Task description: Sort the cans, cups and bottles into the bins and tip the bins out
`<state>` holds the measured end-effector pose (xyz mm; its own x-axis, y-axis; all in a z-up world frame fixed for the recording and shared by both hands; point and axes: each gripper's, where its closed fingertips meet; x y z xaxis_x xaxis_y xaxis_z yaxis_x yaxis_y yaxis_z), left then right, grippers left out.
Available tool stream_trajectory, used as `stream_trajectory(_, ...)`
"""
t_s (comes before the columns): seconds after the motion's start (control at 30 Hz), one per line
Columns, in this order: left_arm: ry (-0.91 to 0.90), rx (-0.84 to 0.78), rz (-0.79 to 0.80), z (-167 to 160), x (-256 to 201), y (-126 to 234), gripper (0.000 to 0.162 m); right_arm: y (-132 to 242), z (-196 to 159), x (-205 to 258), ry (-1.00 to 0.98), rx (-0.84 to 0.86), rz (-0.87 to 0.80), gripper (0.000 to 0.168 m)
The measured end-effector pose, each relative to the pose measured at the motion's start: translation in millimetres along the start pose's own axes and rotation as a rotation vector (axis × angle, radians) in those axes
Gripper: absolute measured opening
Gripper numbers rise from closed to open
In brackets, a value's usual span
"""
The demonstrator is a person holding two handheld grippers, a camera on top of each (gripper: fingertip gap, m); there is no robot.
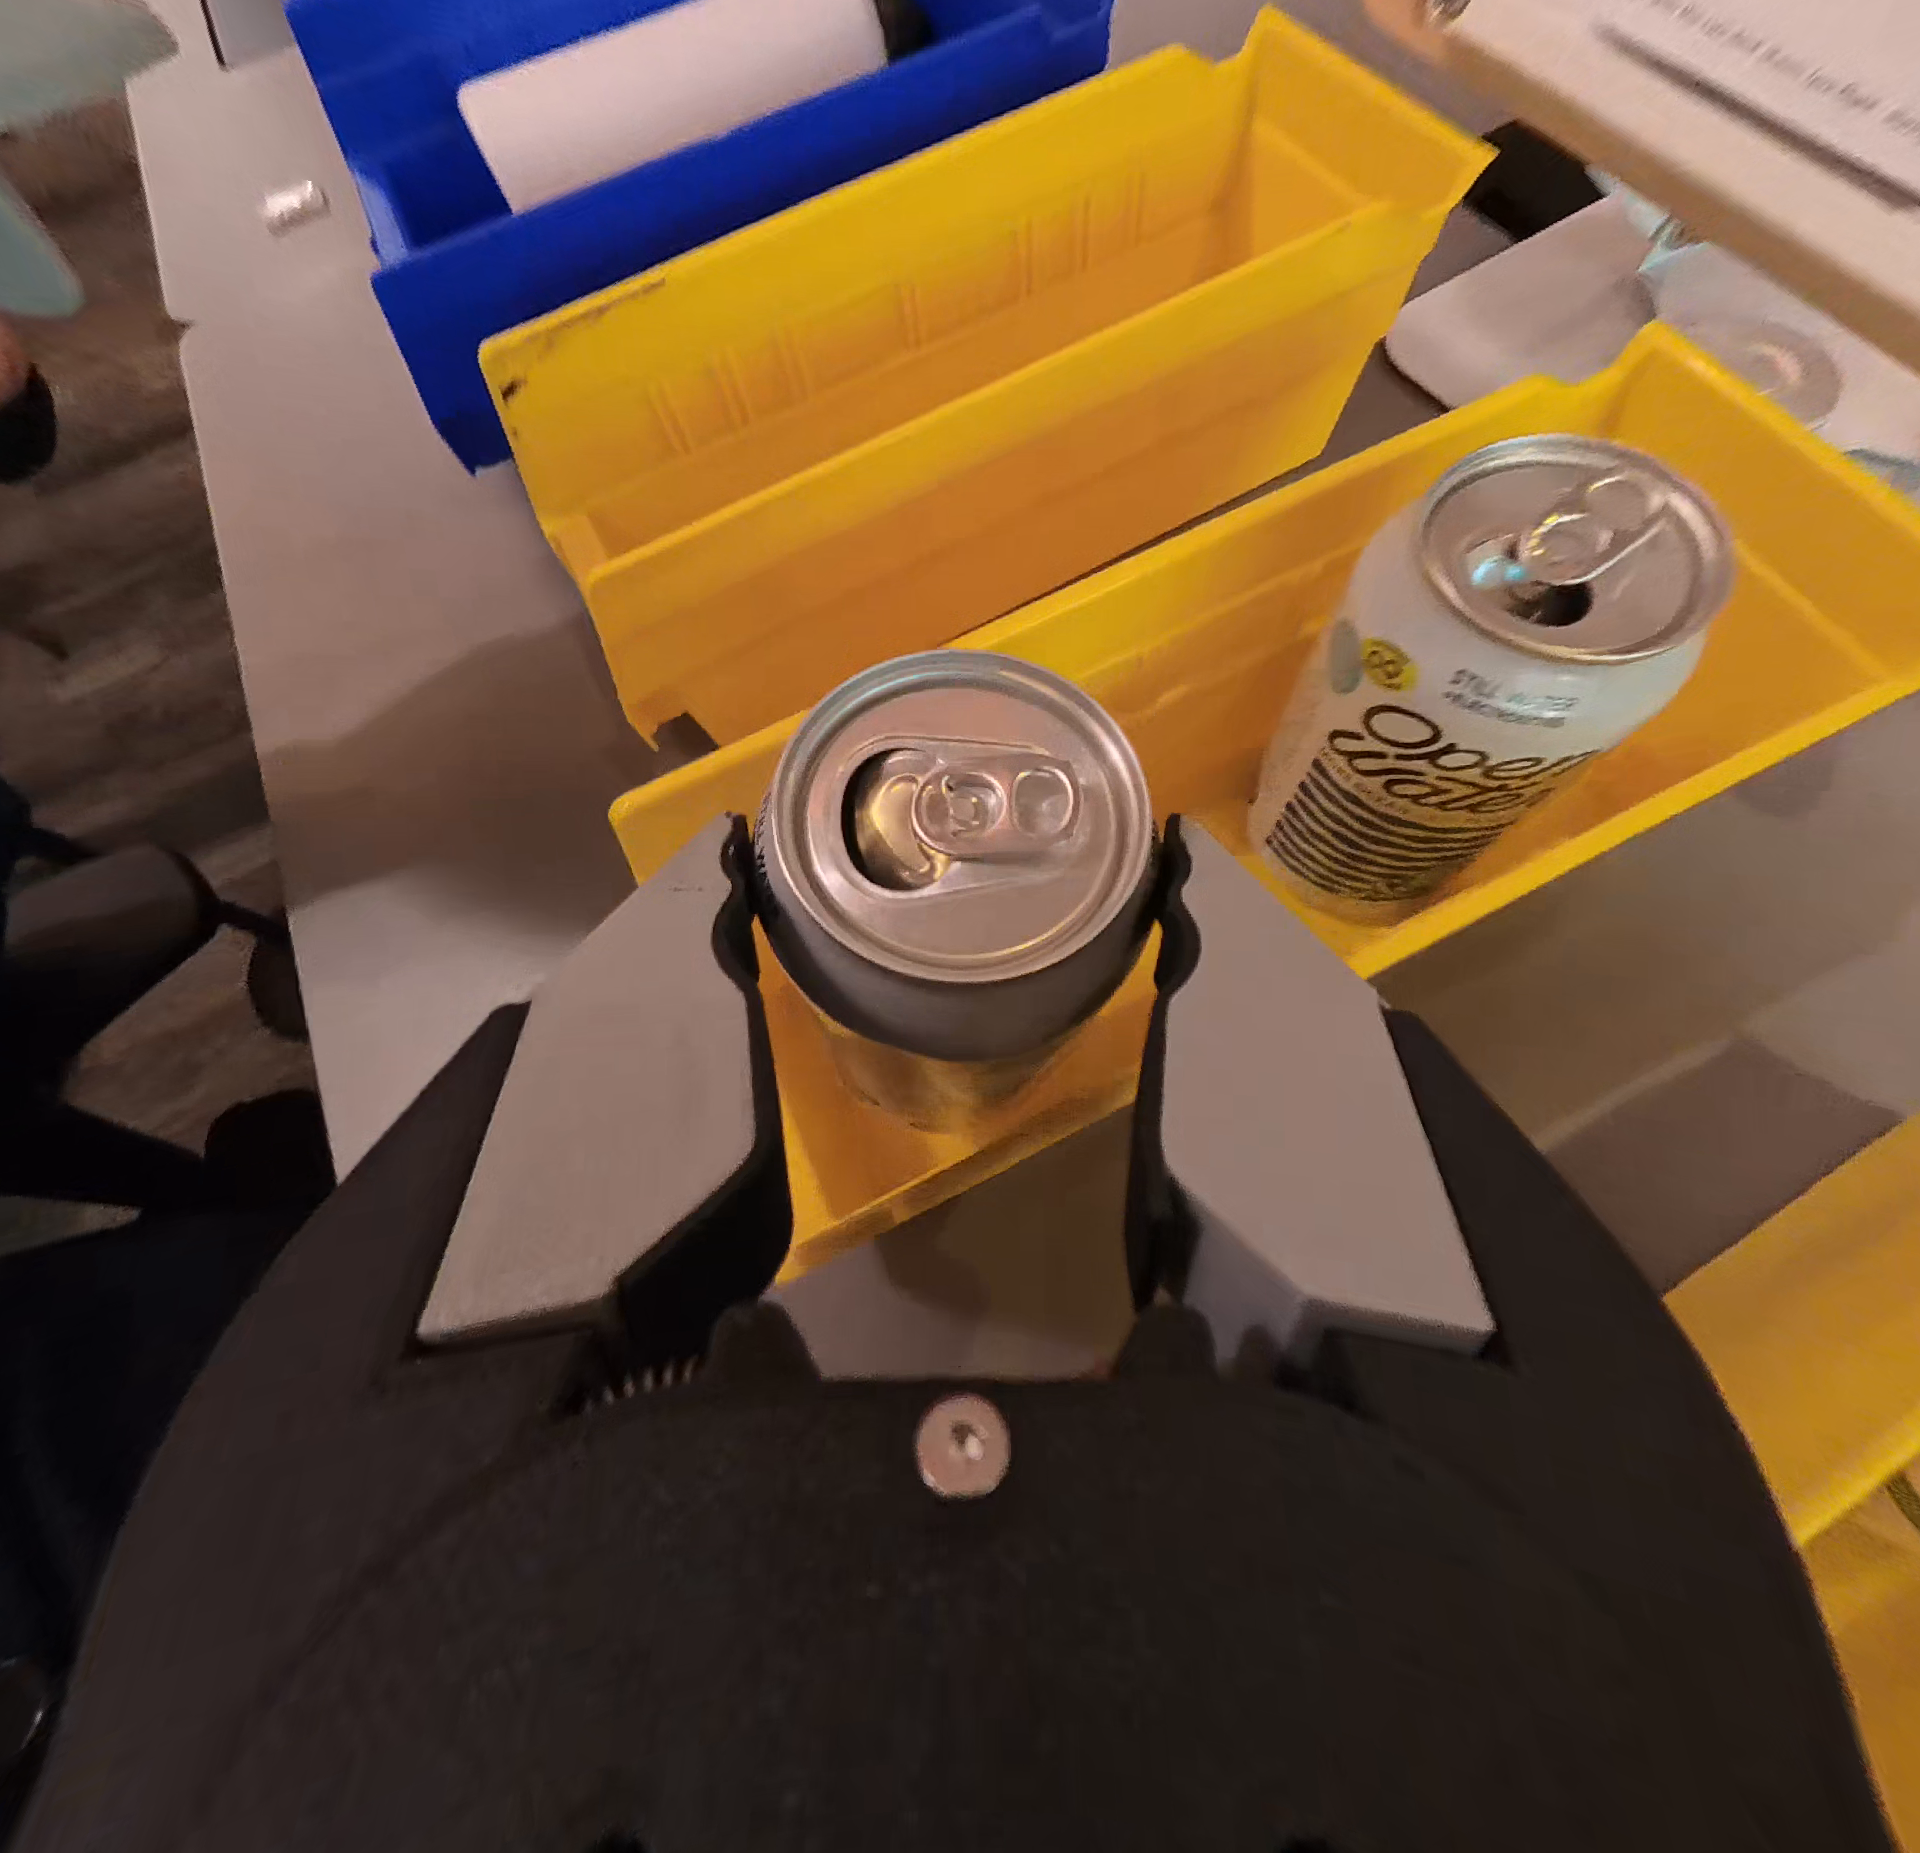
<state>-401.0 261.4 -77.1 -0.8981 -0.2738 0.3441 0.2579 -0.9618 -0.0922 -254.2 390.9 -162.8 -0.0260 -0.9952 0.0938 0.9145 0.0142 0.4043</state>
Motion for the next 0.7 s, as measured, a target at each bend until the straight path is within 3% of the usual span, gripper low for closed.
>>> stream_trajectory(0.3,0.051,0.053,0.057,-20,26,0,0.052,-7,-19,5,0.042,0.090,0.020,0.076)
stream_trajectory(0.53,0.139,0.068,0.187,-35,82,19,0.051,-1,-9,11,0.041,0.040,0.057,0.075)
stream_trajectory(0.7,0.215,0.159,0.202,-74,100,18,0.052,6,11,6,0.020,-0.070,0.042,0.082)
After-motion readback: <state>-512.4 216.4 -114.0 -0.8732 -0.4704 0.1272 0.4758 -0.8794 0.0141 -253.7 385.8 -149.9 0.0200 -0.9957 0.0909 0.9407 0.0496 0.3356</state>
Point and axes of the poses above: each gripper's, where its closed fingertips meet, y back along the fingers, z out of its top, x = y × z across the jaws, and after that the axes turned 11 degrees about -x, right-handed
